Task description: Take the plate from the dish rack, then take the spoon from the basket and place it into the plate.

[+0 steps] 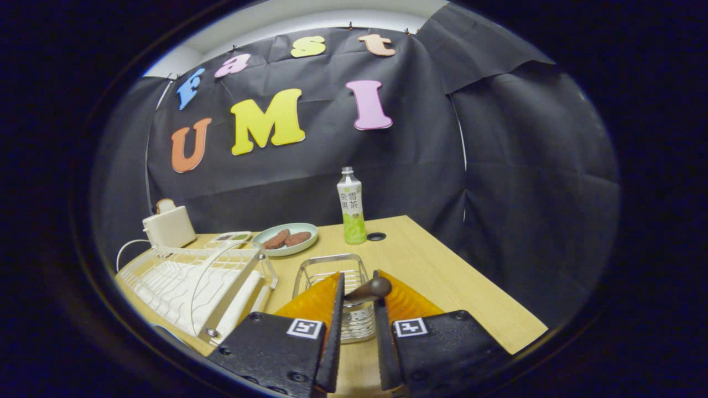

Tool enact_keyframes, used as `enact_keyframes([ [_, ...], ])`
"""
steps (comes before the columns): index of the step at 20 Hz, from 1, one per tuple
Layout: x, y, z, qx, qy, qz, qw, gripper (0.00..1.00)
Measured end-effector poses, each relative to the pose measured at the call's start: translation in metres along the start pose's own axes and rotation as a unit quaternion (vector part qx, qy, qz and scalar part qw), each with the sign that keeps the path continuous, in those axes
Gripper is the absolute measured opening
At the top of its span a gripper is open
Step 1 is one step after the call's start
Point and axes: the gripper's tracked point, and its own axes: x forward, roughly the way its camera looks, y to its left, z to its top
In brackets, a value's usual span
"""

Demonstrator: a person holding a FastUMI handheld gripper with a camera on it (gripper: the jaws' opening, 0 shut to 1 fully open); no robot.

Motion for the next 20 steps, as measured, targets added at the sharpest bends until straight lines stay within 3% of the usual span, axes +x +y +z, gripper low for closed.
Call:
enact_keyframes([
  [6,-0.004,0.009,0.016,-0.020,-0.023,-0.009,0.999,0.18],
  [13,-0.020,0.028,0.049,-0.034,-0.065,-0.017,0.997,0.18],
  [20,-0.052,0.048,0.101,-0.004,-0.093,-0.021,0.995,0.17],
])
